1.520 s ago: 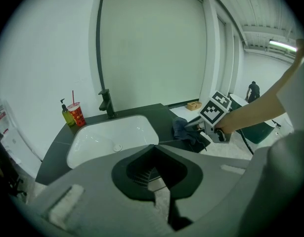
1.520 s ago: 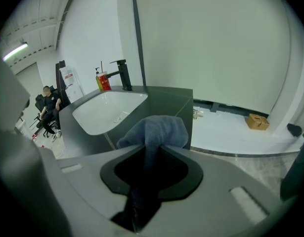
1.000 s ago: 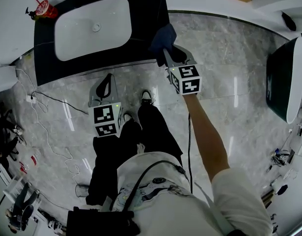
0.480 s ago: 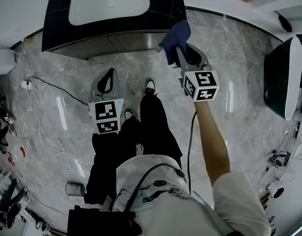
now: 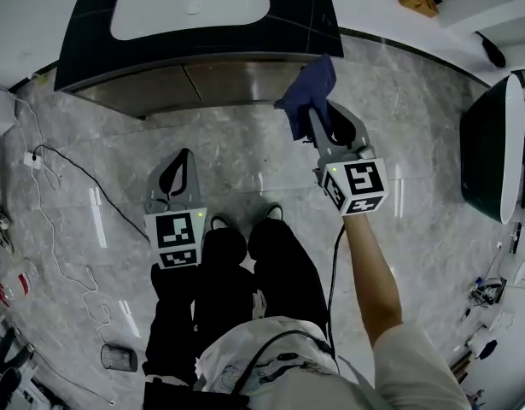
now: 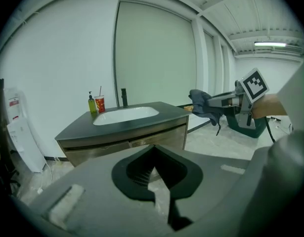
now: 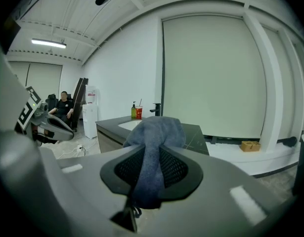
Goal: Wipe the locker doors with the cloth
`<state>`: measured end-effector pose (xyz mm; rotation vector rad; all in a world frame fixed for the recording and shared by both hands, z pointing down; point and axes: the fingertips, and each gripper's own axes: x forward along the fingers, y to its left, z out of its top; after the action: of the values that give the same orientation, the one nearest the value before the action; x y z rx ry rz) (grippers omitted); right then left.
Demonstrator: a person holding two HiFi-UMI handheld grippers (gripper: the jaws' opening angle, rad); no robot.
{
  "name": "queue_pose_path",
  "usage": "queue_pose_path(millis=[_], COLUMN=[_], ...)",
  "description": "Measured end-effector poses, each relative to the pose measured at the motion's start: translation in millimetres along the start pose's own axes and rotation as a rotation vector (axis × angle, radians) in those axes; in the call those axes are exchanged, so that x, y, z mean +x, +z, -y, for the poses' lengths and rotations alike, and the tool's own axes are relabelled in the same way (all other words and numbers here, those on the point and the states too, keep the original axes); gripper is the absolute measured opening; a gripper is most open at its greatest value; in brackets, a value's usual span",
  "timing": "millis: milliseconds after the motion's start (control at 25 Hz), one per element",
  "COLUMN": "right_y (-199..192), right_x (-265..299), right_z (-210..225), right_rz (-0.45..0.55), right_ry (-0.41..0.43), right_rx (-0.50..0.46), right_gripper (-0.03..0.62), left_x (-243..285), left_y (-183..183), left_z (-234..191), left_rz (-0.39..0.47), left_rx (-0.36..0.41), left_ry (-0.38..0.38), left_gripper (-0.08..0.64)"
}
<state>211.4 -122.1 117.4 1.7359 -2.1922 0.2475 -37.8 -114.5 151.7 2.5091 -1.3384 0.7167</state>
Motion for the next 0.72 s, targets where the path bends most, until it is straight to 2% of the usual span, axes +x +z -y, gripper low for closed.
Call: queue_pose_path(millis=[160,360,520,640,720], right_y=[-44,-95,-124,-145,-157], right_x=[34,69,88,99,104], right_z=[4,15,23,25,28], right_rz=[0.071,0.16,0.219,0.262,0.289], right_ry=[0.004,-0.01,-0.043,-0.058,-0.071], right_rx=[-0.051,-0.108,-0.14,-0.173,-0.214], right_gripper=[0.084,0.084,0.084,0.084,0.084], left_x=[42,90,121,145,159], left_y=[-43,-104,-128,-152,-169], left_z=[3,-9,-11,-7,-3], left_rz=[0.065,0.123,0.216,0.248,0.253], left_rx=[0.029,0.04,0.113,0.073,0.077], left_ry=[0.002,0.058,0.084,0.078,0.073], left_gripper=[0.0,0.0,0.0,0.0,0.0])
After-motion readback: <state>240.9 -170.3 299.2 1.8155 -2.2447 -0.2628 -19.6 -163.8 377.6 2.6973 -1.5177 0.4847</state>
